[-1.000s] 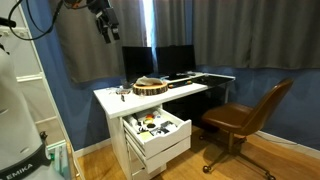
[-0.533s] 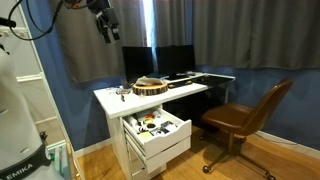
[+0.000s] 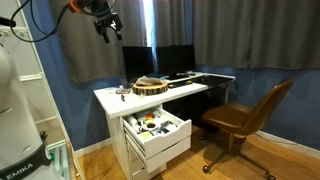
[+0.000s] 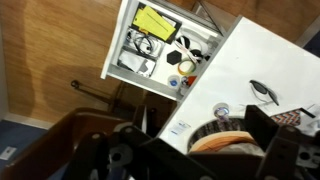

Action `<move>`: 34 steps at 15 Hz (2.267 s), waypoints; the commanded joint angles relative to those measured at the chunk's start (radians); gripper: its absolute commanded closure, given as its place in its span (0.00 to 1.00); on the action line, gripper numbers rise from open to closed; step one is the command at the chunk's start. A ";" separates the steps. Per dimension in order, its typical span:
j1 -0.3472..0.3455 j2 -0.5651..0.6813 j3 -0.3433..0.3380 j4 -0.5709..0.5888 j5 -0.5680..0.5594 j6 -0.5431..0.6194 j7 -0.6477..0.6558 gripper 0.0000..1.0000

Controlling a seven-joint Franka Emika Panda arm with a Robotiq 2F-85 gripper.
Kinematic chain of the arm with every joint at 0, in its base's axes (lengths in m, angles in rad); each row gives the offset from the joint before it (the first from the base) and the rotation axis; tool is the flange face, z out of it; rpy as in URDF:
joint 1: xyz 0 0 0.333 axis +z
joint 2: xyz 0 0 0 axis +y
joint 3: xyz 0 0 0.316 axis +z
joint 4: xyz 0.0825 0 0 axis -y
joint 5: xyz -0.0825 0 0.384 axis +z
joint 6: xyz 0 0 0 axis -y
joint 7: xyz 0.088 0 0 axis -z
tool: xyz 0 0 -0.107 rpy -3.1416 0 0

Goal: Pick up the sun glasses from the table and put them in the open drawer

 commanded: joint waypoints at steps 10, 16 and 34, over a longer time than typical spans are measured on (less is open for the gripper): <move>0.185 0.478 0.088 0.350 -0.025 0.105 -0.215 0.00; 0.192 0.498 0.082 0.365 -0.024 0.105 -0.214 0.00; 0.235 1.056 0.078 0.688 -0.168 0.254 -0.544 0.00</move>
